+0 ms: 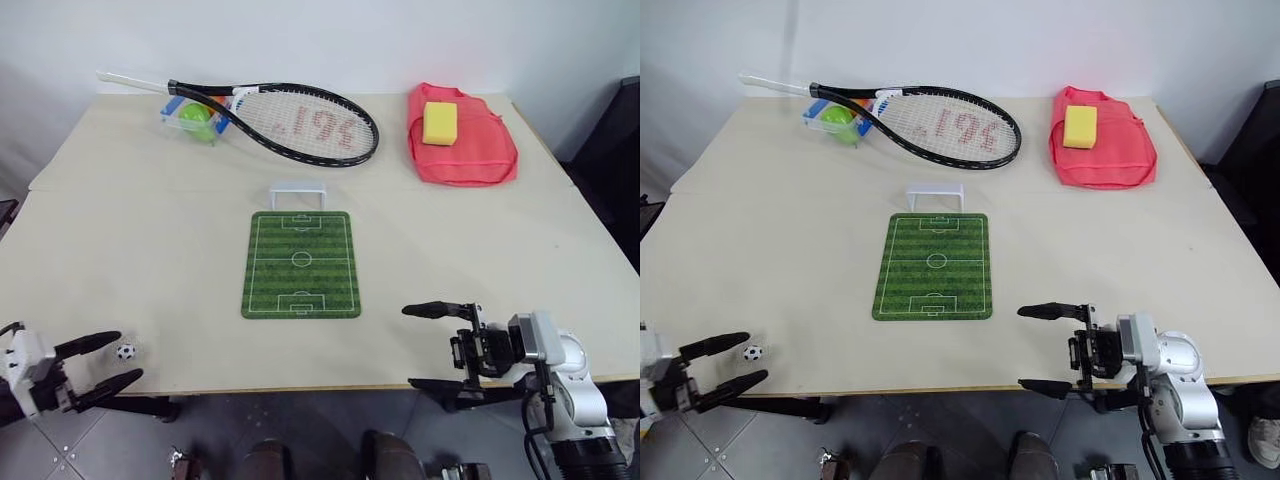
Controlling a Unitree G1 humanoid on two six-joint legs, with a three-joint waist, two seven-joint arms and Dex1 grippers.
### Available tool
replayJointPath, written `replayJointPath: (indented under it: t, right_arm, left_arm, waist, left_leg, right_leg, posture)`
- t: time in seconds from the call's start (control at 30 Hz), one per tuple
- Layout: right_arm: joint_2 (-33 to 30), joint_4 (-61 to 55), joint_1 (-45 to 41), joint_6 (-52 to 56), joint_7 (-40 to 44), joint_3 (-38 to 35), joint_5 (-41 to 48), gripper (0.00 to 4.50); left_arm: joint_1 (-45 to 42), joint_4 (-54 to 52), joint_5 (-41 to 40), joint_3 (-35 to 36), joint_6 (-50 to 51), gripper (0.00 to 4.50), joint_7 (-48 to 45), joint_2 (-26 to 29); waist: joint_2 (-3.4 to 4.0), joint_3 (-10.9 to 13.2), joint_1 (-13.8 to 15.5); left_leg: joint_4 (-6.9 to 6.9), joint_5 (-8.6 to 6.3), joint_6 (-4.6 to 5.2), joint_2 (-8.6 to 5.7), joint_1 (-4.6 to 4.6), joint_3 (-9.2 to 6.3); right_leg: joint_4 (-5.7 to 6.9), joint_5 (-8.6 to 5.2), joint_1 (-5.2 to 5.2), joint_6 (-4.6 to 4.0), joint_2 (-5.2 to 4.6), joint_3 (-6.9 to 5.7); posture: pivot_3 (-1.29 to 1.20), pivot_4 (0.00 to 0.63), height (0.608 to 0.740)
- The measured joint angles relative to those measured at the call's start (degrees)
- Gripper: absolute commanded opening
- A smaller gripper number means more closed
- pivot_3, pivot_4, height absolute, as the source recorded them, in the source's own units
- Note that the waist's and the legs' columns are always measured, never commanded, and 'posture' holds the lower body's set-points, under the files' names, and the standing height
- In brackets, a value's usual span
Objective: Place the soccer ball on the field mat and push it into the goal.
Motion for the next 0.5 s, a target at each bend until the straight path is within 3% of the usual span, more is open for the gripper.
replayJointPath:
  t: [0.03, 0.13, 0.43, 0.5]
  right_arm:
    - [-0.01, 0.0, 0.31, -0.17, 0.01, -0.19, 0.01, 4.5]
    - [-0.41, -0.01, 1.25, -0.3, 0.02, -0.38, 0.02, 4.5]
    - [-0.71, -0.01, 2.72, -2.29, 0.04, -0.58, 0.02, 4.5]
    - [-0.71, -0.01, 2.83, -2.63, 0.04, -0.6, 0.0, 4.5]
  left_arm:
    - [0.02, -0.53, 0.15, -0.35, 0.51, 4.48, 0.72, -0.09]
    - [0.73, -1.7, 0.26, -0.8, 1.2, 3.88, 1.57, -0.11]
    - [1.82, -1.72, 0.47, -1.03, 0.51, 1.08, 1.95, 0.07]
    - [1.58, -1.99, 0.36, -1.06, 0.84, 0.86, 2.11, 0.06]
  waist:
    - [0.0, 0.0, -0.08]
    - [0.0, 0.0, -0.1]
    - [0.0, 0.0, 0.03]
    - [0.0, 0.0, 0.07]
  left_leg:
    - [-0.01, 0.0, 0.0, 0.0, 0.01, 0.01]
    - [-0.02, 0.0, -0.01, 0.0, 0.04, 0.04]
    - [0.0, -0.01, -0.01, 0.0, 0.05, 0.05]
    - [0.0, -0.01, -0.01, 0.0, 0.05, 0.05]
  right_leg:
    - [0.0, 0.0, 0.0, 0.0, 0.0, 0.02]
    - [0.0, 0.0, 0.0, 0.0, 0.0, 0.04]
    - [0.0, 0.01, 0.01, -0.01, 0.0, 0.06]
    - [0.0, 0.01, 0.01, -0.01, 0.0, 0.06]
  posture:
    - [0.0, 0.15, 0.74]
    - [0.0, 0.15, 0.74]
    - [0.0, 0.15, 0.74]
    - [0.0, 0.15, 0.74]
